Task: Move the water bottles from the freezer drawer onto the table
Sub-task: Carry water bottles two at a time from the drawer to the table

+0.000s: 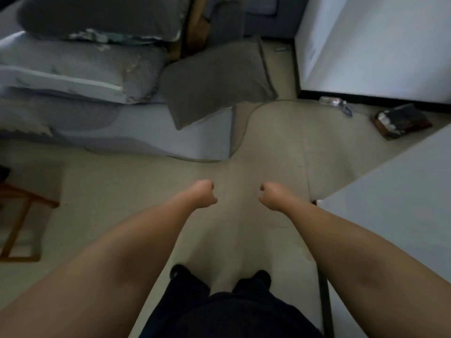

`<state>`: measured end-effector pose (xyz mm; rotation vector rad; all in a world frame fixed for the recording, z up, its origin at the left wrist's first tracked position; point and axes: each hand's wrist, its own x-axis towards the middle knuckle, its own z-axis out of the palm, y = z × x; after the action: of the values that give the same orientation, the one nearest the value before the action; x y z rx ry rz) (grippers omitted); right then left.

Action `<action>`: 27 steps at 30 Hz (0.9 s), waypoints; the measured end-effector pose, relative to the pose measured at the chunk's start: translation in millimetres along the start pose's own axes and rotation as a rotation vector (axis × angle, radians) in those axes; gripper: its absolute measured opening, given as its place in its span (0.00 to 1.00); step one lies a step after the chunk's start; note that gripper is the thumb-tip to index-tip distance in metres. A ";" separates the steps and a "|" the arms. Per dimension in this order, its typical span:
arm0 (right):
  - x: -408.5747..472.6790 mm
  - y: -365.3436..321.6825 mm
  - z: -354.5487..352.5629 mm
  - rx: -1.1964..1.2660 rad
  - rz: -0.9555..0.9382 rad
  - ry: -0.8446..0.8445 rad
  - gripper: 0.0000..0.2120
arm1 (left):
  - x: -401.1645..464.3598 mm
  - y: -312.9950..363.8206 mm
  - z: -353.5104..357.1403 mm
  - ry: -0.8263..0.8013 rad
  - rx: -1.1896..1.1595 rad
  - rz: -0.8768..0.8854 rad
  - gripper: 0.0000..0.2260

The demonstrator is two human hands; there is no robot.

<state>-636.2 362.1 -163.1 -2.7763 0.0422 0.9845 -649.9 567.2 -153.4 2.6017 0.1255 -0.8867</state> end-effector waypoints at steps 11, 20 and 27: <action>31.0 -303.3 33.6 -0.286 -0.434 -0.043 0.18 | -53.7 -260.6 -91.7 0.201 -0.232 -0.366 0.15; 46.3 -462.0 66.4 -0.532 -0.661 -0.165 0.17 | -101.9 -375.7 -101.5 0.283 -0.460 -0.549 0.09; 78.6 -614.9 91.6 -0.685 -0.884 -0.210 0.17 | -135.7 -482.9 -129.2 0.352 -0.550 -0.801 0.10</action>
<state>-575.5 985.7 -175.2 -2.6346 -1.6515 1.1180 -783.6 1067.4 -137.7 2.1186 1.3647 -0.4850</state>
